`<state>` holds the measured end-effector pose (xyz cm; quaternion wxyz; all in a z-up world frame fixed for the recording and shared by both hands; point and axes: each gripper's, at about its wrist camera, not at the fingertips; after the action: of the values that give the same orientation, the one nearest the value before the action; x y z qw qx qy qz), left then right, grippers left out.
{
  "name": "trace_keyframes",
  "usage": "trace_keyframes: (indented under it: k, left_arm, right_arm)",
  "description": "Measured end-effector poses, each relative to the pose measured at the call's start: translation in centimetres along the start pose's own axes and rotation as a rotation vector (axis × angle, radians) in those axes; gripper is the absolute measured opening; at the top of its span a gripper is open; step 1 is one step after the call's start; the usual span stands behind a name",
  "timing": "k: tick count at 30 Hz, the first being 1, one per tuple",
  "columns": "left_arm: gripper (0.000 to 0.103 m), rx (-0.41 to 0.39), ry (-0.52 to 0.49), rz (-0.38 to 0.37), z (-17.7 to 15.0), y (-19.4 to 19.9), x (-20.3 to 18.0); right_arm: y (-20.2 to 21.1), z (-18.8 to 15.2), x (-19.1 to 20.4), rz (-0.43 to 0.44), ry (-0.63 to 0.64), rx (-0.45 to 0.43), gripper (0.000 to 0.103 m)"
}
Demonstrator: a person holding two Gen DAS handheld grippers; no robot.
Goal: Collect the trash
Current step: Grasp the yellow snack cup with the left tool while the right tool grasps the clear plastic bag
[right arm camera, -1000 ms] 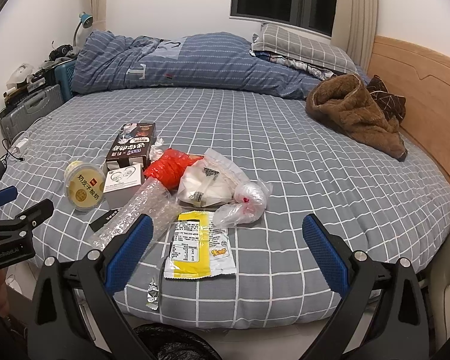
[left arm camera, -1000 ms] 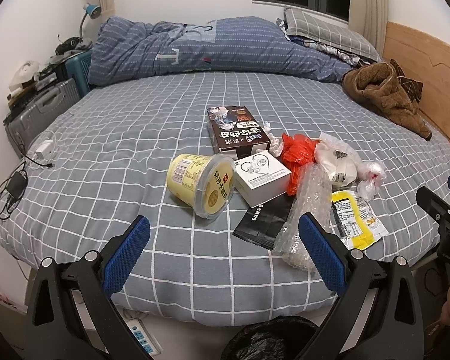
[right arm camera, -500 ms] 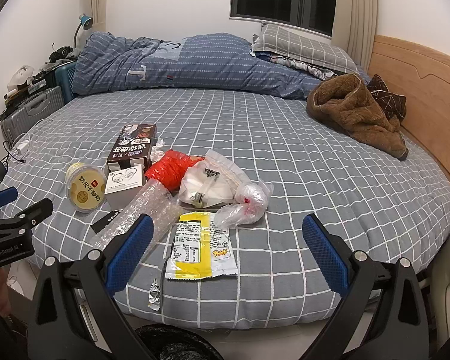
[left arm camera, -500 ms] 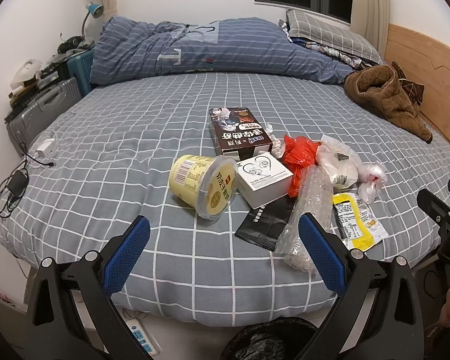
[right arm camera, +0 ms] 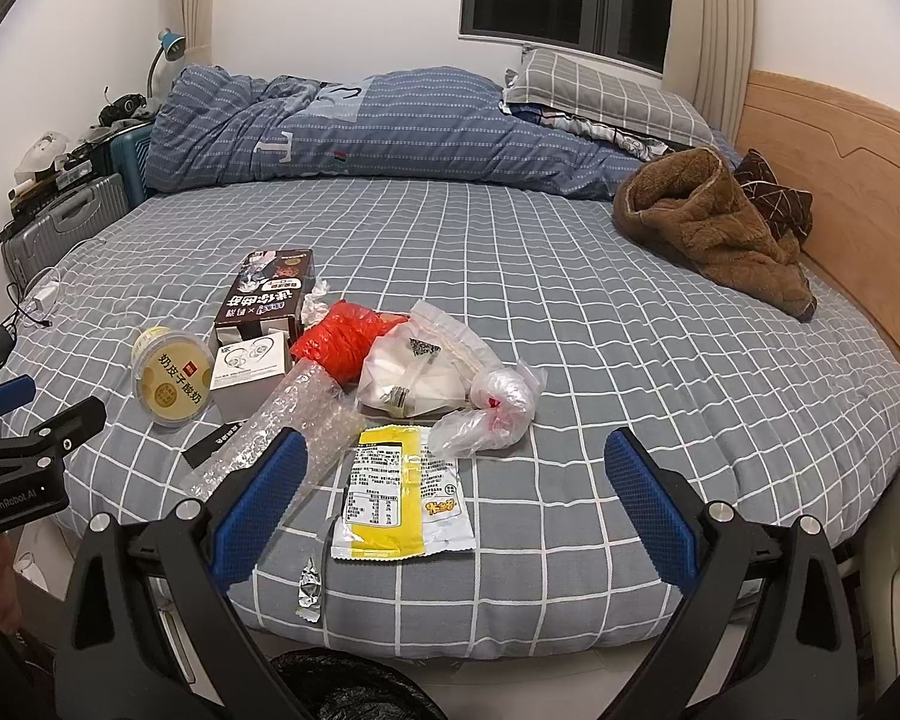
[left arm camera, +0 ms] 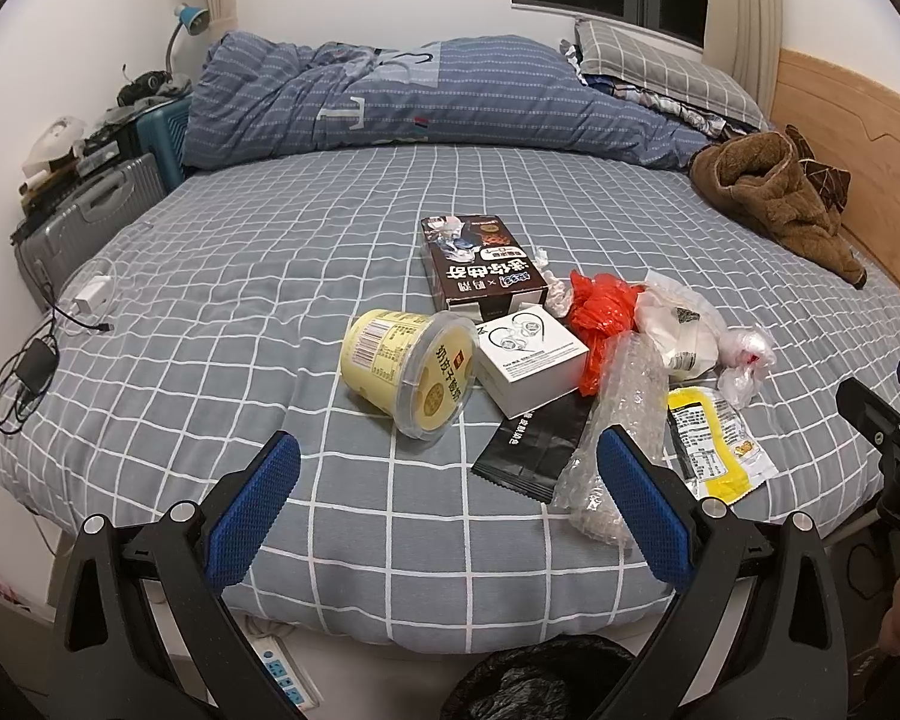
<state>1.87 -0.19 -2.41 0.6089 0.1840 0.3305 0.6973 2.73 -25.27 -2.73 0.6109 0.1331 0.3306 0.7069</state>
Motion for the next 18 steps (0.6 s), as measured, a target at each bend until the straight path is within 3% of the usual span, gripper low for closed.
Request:
trace_keyframes:
  k: [13, 18]
  left_arm:
    - [0.097, 0.086, 0.037, 0.04, 2.6, -7.4, 2.2]
    - [0.097, 0.102, 0.001, 0.065, 3.2, -10.3, 2.2]
  right_arm:
    - [-7.7, 0.7, -2.4, -0.004, 0.023, 0.107, 0.092]
    - [-10.3, 0.1, -3.5, 0.022, -0.005, 0.157, 0.09]
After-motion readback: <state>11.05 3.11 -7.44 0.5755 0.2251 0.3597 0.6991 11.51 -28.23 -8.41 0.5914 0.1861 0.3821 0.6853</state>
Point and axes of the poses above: each gripper's, at about its wrist camera, not at the fingertips, and y roughly against the way its jaws point, x to its left, z to its top, and after that the axes turned 14 degrees about y, right-handed
